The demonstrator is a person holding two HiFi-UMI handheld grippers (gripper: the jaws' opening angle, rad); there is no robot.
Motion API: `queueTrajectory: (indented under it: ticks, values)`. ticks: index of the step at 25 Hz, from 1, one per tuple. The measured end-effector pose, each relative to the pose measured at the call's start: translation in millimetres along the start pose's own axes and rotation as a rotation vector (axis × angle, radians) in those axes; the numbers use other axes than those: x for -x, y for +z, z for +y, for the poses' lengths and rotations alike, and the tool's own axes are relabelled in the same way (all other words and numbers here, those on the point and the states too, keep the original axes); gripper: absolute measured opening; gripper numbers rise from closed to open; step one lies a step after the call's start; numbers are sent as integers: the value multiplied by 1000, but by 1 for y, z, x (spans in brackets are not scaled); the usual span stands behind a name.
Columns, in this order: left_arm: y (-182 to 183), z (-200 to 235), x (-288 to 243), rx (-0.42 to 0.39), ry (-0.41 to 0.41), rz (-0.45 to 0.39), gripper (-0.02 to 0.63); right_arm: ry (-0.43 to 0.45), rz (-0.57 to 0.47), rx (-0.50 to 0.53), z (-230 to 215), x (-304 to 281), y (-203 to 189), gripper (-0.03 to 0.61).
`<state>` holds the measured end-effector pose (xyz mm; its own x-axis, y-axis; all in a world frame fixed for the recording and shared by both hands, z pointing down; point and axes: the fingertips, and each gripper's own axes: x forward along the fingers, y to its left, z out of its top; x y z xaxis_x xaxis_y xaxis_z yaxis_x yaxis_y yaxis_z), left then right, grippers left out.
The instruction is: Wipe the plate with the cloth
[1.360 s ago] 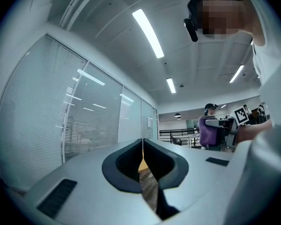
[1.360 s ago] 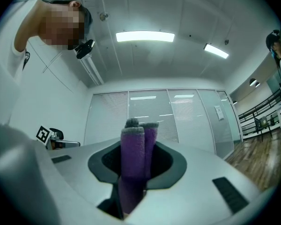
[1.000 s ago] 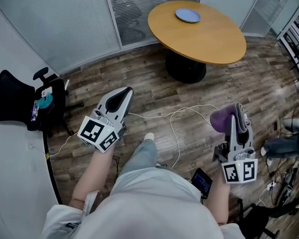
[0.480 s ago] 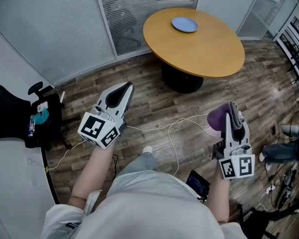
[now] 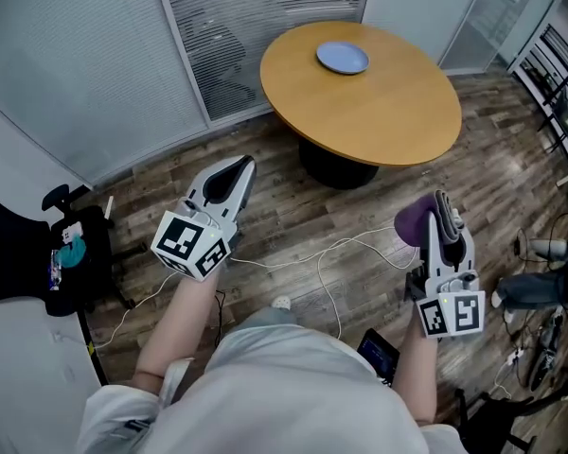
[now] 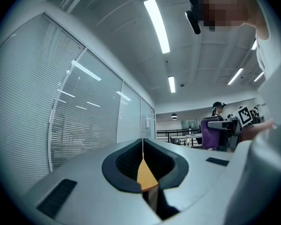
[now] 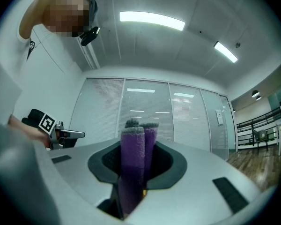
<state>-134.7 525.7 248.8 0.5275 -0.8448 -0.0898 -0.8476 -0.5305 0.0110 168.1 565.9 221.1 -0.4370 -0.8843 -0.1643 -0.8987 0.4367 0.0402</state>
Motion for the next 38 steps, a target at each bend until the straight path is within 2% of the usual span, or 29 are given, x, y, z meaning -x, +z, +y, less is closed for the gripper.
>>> queueTrajectory:
  ticks: [8,20,33,38]
  values:
    - [-20,53,-41,30,-37,15,14,-35,27,2,2,-51,-20,104]
    - [-35,83,-57,56,-50,45,14,-67,52,-8,0,-84,-32,104]
    - [-43,106,-66,65,2,51,14,-7,55,-13,-2,-125,-40,104]
    - [-39,114,-80,55,24,15,14,8,39,-23,-16,-148,-44,104]
